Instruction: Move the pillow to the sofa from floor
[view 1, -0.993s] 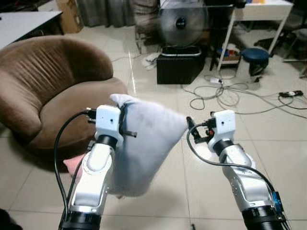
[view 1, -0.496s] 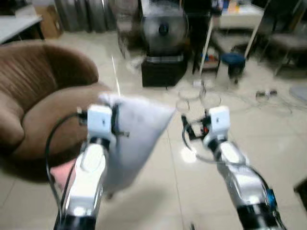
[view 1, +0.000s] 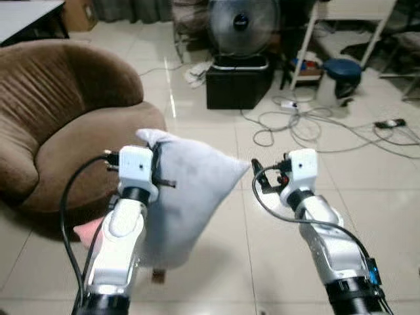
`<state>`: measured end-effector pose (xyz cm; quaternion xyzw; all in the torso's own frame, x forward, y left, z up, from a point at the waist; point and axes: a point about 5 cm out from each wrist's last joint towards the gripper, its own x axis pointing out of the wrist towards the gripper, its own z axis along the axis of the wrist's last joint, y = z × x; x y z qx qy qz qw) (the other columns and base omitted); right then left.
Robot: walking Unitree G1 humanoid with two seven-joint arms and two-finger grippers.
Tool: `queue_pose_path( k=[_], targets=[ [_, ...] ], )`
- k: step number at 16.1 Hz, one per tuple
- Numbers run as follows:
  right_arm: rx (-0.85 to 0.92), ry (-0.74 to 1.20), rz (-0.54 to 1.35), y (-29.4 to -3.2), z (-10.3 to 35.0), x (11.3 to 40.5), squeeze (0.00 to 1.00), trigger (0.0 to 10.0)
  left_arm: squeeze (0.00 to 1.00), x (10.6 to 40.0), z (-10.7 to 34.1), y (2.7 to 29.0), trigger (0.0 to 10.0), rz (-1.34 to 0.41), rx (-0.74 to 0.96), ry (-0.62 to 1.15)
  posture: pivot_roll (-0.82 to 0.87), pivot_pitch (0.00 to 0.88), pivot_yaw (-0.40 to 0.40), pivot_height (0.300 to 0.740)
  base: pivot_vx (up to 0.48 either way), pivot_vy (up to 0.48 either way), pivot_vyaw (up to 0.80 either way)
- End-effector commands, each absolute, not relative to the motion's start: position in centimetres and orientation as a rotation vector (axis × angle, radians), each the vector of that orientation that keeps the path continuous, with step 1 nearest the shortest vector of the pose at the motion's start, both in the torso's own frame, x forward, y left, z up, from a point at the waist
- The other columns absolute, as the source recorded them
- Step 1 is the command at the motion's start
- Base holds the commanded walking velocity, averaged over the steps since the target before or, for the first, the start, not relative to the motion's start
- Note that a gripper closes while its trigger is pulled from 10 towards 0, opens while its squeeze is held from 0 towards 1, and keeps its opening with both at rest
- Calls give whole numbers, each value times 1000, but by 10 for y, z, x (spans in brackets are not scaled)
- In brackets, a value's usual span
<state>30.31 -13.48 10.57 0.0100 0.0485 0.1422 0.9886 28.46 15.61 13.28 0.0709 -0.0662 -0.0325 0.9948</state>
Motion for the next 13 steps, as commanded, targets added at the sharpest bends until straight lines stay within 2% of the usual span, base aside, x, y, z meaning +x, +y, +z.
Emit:
queue_pose_path(
  k=[1,5,13],
  targets=[
    [10,110,253,-145,105,302,0,10000,0,286,142,150,10000,-77,134,-183,69,0,38,740,420,0,-800],
    [7,107,234,-149,105,301,0,10000,0,285,140,150,10000,-82,133,-176,57,0,45,740,418,0,-731],
    [-5,110,232,-150,103,299,0,10000,0,283,138,155,10000,-73,147,-169,65,0,41,740,452,0,0]
  ],
)
